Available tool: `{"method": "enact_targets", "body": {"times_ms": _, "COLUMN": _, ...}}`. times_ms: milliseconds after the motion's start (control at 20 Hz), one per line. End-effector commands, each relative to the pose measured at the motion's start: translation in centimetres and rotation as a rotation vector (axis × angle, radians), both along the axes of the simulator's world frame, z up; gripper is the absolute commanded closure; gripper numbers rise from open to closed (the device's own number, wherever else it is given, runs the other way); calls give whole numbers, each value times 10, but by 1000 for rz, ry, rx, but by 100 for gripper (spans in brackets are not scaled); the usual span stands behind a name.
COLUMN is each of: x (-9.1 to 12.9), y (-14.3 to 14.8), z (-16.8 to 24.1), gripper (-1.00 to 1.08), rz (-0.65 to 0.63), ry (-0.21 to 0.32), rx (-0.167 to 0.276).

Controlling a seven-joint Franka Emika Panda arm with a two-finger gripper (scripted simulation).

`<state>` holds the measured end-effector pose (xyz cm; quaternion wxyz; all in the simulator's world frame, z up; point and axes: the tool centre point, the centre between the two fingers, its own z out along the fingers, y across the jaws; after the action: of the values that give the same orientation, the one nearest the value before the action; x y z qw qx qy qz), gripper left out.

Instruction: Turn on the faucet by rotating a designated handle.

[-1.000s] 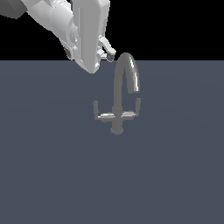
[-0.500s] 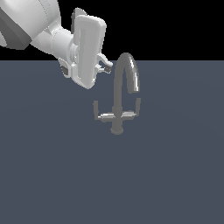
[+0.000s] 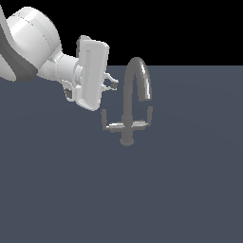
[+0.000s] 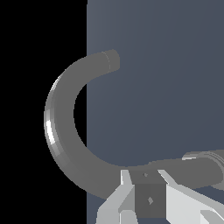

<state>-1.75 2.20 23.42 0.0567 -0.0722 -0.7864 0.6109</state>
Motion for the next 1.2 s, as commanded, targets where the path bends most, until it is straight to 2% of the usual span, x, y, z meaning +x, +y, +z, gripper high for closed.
{"method": "enact_targets", "body": {"times_ms": 0, "x": 5, "y": 3, "z": -9, "gripper": 108, "rz": 41, "ry": 74, "rx": -24}}
{"method": "enact_targets", "body": {"times_ms": 850, "x": 34, "y": 31, "z": -72, "gripper": 108, "rz": 267, "ry": 572, "rx": -220}}
{"method": "enact_targets", "body": {"times_ms": 1150, "x": 40, "y": 39, "z": -90, "gripper": 108, "rz": 312, "ry": 707, "rx": -284}}
